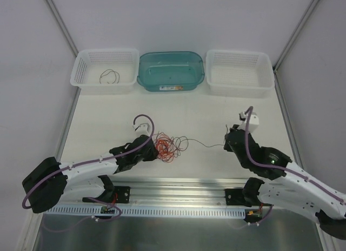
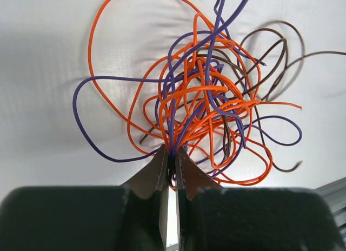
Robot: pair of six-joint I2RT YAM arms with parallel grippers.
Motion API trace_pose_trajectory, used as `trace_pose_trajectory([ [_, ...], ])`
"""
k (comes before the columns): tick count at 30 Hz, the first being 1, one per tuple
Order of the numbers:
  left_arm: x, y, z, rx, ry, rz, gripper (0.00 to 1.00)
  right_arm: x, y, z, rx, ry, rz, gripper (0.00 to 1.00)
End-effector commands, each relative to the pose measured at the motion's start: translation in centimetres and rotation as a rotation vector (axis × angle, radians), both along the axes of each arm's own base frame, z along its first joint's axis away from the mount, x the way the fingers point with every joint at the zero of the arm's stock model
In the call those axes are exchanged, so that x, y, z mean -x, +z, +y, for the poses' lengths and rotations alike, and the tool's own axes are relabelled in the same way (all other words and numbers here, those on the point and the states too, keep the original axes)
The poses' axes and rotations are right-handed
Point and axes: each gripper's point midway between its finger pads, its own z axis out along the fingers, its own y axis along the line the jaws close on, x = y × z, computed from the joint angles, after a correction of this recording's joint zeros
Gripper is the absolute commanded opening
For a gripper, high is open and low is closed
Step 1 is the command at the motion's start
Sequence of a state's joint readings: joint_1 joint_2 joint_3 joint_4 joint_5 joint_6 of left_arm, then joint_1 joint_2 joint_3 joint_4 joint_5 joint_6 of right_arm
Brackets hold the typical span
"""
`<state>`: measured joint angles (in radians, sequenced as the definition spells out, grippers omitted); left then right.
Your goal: Untangle the cables
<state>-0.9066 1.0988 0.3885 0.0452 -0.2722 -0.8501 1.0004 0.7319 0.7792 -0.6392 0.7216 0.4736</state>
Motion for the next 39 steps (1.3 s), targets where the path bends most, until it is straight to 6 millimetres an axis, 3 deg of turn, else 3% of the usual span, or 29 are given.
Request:
trace_pose_trajectory([
  [1,-0.5,-0.6,2.6,-0.051,0.055,-0.014,0.0,1.0,0.8,-6.1,0.055,-0.157,-0.047,0.01],
  [5,-0.5,-0.9,3.7,-0.059,0.075,-0.007,0.0,2.2,2.6,-9.0,0.026,-0.2,-0.093,0.01],
  [13,-0.4,-1.8,5.5,-0.097,0.11,0.034,0.0,3.4,6.0,-11.7,-0.033,-0.213,-0.179,0.01],
  [17,-0.5,-2.3,7.0,-0.114,0.157,0.049,0.0,4.2,9.9,-14.3,-0.044,-0.254,-0.251,0.01],
  [21,-1.0,-2.2,8.8,-0.127,0.22,0.037,0.0,4.9,13.2,-15.6,-0.045,-0.245,-0.289,0.01],
  [30,-1.3,-1.1,9.6,-0.121,0.237,0.013,0.0,5.2,18.2,-14.5,-0.048,-0.121,-0.321,0.01],
  [34,-1.2,-1.3,9.4,-0.119,0.232,0.027,0.0,5.9,21.6,-14.3,-0.156,-0.06,-0.413,0.01],
  [36,-1.2,-1.0,9.1,-0.111,0.217,0.028,0.04,5.9,21.9,-13.6,-0.165,-0.032,-0.414,0.01],
  [39,-1.4,0.0,8.0,-0.083,0.163,0.02,0.17,5.1,20.7,-11.3,-0.126,0.016,-0.353,0.01],
])
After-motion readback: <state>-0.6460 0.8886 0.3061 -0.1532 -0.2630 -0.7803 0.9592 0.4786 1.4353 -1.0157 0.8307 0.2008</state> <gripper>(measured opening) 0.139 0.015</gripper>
